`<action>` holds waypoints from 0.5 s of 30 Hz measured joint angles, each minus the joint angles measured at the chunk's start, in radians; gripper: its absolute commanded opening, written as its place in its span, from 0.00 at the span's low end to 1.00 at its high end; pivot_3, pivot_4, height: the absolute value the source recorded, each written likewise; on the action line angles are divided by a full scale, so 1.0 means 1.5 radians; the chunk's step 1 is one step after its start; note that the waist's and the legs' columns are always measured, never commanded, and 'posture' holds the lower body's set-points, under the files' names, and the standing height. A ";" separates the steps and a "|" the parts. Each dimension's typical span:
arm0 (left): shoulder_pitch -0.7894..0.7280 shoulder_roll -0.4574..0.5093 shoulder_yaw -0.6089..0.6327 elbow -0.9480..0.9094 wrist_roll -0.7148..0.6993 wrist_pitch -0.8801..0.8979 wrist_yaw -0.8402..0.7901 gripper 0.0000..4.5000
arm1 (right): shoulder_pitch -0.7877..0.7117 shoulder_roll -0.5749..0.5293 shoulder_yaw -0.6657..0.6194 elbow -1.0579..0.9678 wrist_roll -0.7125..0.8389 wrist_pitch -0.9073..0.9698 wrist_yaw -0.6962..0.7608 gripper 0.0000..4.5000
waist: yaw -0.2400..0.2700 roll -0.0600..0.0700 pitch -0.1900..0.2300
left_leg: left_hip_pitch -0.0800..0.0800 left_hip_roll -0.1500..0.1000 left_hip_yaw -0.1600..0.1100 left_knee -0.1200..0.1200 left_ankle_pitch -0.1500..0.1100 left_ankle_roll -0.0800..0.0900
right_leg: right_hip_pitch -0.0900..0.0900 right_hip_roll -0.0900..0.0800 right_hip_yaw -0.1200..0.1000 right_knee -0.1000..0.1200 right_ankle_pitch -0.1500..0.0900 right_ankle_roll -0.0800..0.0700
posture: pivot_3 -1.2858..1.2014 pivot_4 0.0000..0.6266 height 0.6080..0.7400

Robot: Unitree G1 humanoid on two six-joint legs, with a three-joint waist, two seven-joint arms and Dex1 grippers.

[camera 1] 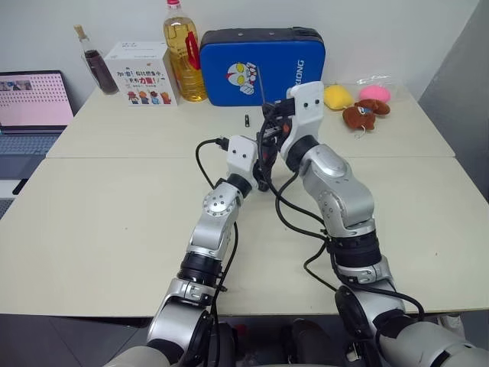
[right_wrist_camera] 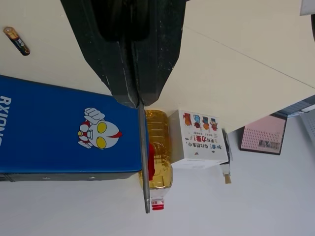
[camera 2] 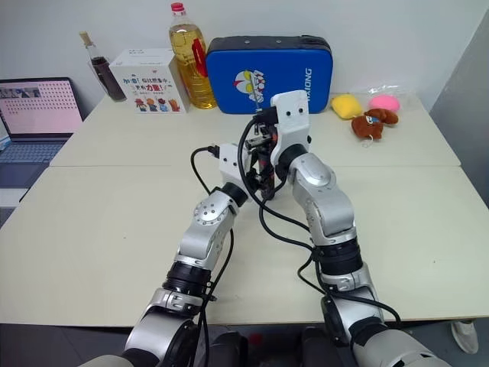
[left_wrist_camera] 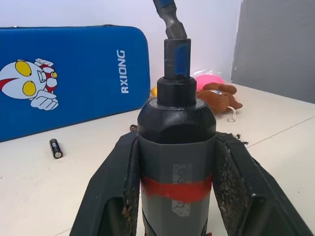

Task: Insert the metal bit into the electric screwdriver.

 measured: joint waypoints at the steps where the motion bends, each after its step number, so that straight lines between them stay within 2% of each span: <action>1: 0.000 0.000 0.000 0.000 0.001 0.000 -0.001 0.37 | 0.001 0.000 0.000 -0.004 0.000 0.005 0.000 0.01 | 0.000 0.000 0.000 | 0.000 0.000 0.000 0.000 0.000 0.000 | 0.000 0.000 0.000 0.000 0.000 0.000 | 0.52 0.24 1.00; 15: 0.000 0.000 0.000 0.000 0.005 0.000 -0.002 0.37 | 0.024 0.009 -0.013 -0.033 0.012 0.020 -0.002 0.01 | 0.000 0.000 0.000 | 0.001 0.000 0.000 0.000 0.000 0.000 | 0.001 0.000 0.000 0.000 0.000 0.000 | 0.52 0.24 1.00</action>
